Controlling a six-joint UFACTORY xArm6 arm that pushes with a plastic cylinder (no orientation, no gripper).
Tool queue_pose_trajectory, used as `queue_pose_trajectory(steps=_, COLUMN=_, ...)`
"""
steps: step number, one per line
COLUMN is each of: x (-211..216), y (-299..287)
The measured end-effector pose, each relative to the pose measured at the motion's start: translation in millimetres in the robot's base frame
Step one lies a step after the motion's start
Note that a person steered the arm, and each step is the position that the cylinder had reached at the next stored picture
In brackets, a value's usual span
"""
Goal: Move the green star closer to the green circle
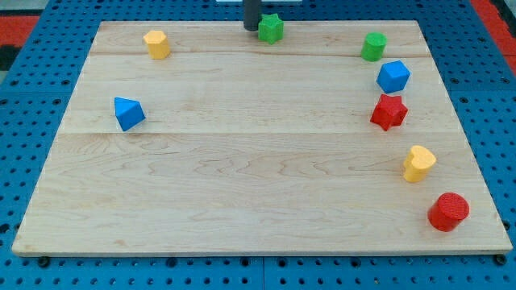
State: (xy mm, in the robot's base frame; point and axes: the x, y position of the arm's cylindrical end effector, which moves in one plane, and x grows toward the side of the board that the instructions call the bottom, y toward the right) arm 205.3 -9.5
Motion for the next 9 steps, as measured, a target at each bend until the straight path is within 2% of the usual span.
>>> queue_pose_trajectory(steps=2, x=11.1, y=7.4)
queue_pose_trajectory(steps=4, x=11.4, y=49.3)
queue_pose_trajectory(steps=6, x=0.0, y=96.8)
queue_pose_trajectory(steps=9, x=-12.9, y=115.4)
